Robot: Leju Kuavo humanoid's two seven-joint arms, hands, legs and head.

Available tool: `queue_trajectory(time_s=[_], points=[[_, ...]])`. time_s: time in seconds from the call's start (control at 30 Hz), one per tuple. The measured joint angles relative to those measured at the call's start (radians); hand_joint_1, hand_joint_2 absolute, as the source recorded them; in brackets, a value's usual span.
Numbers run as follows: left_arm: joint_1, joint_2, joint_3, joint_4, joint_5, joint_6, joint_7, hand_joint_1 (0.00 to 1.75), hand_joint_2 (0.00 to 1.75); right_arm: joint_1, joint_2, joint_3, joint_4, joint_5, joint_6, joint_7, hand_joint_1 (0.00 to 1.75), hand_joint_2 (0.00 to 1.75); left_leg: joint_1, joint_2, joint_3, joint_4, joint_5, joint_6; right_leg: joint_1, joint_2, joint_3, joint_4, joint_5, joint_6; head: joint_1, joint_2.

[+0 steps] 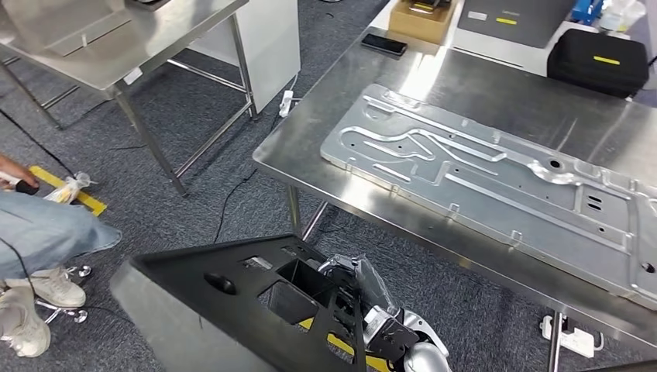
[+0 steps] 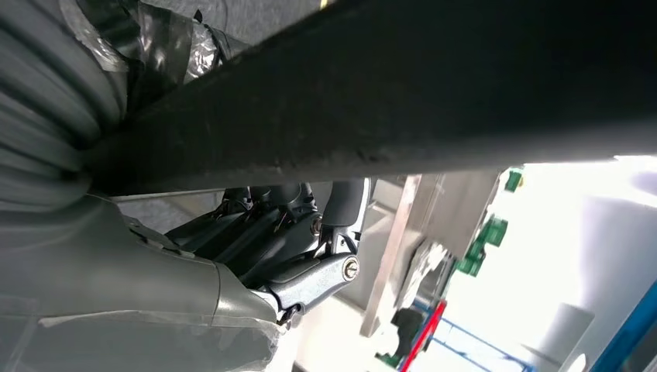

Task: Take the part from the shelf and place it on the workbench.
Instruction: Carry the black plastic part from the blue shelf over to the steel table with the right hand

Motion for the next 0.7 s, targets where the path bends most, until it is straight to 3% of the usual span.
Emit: queue_trajectory(time_s=[0.07,0.13,0.2,0.23,0.27,0.3,0.37,0.43,0.5,0.57,0.63,0.7], points=[[-0.002,0.001,0.001,0.0,0.0,0.0,0.001,0.0,1.75,-0.001,0.0,0.0,0.0,0.0,0.0,0.0,1.75,1.75,0.002,-0.032,-0.009,0.03,-0.026,-0.01,-0.009,0.02,0.005,-0.011,0.007,-0.008,-0.001,0.0],[-0.001,0.001,0.001,0.0,-0.001,0.0,0.001,0.0,1.75,-0.004,0.001,0.0,0.0,0.0,0.0,0.0,1.75,1.75,0.005,-0.081,-0.057,0.131,-0.083,-0.015,-0.013,0.039,0.007,-0.015,0.01,-0.014,-0.002,0.0],[0.001,0.001,0.002,0.0,-0.002,0.0,0.001,0.0,1.75,-0.003,0.002,0.0,0.001,-0.001,0.0,0.0,1.75,1.75,0.006,-0.095,-0.116,0.247,-0.125,-0.018,-0.013,0.061,0.005,-0.012,0.011,-0.017,-0.002,0.0],[0.002,0.001,0.003,0.0,-0.003,0.0,0.001,0.0,1.75,-0.002,0.002,0.0,0.001,-0.001,0.0,0.0,1.75,1.75,0.006,-0.095,-0.129,0.268,-0.121,-0.019,-0.014,0.074,0.004,-0.01,0.01,-0.017,-0.002,0.0],[0.004,0.002,0.003,0.0,-0.004,0.0,0.001,0.0,1.75,0.0,0.002,0.0,0.001,-0.001,0.0,0.0,1.75,1.75,0.008,-0.096,-0.127,0.256,-0.099,-0.02,-0.016,0.087,0.004,-0.006,0.009,-0.015,-0.002,0.0],[0.004,0.002,0.005,0.0,-0.005,0.0,0.001,0.0,1.75,0.0,0.002,0.0,0.001,-0.001,0.0,0.001,1.75,1.75,0.01,-0.1,-0.107,0.207,-0.062,-0.021,-0.018,0.101,0.003,-0.001,0.007,-0.013,-0.002,0.0],[0.005,0.003,0.007,0.0,-0.006,0.0,0.001,0.0,1.75,0.0,0.002,0.0,0.001,-0.001,0.0,0.001,1.75,1.75,0.017,-0.14,-0.057,0.087,-0.006,-0.023,-0.02,0.124,-0.003,0.015,0.0,-0.001,-0.002,0.0],[0.005,0.003,0.009,0.0,-0.007,0.0,0.001,0.0,1.75,-0.001,0.002,0.0,0.001,-0.002,0.0,0.001,1.75,1.75,0.019,-0.171,-0.036,0.035,0.005,-0.018,-0.02,0.142,-0.016,0.028,-0.003,0.012,-0.002,0.0],[0.001,0.002,0.01,0.0,-0.008,0.0,0.001,0.0,1.75,0.0,0.002,0.0,0.0,-0.002,0.0,0.002,1.75,1.75,0.016,-0.157,-0.037,0.034,0.008,-0.006,-0.021,0.158,-0.022,0.027,0.002,0.023,-0.002,0.0],[0.0,0.002,0.01,0.0,-0.008,0.0,0.001,0.0,1.75,0.001,0.002,0.0,0.0,-0.002,0.0,0.002,1.75,1.75,0.017,-0.136,-0.035,0.028,0.014,0.007,-0.021,0.141,-0.03,0.041,-0.007,0.032,0.0,0.0],[0.002,0.003,0.012,0.0,-0.009,0.0,0.002,0.0,1.75,-0.001,0.002,0.0,0.0,-0.002,0.0,0.002,1.75,1.75,0.015,-0.113,-0.036,0.025,0.016,0.018,-0.019,0.09,-0.073,0.13,-0.058,0.039,0.002,0.0],[0.005,0.003,0.013,0.0,-0.01,0.001,0.002,0.0,1.75,0.0,0.001,0.0,0.0,-0.002,0.0,0.002,1.75,1.75,0.01,-0.088,-0.037,0.025,0.015,0.023,-0.021,0.061,-0.136,0.261,-0.117,0.044,0.003,0.0]])
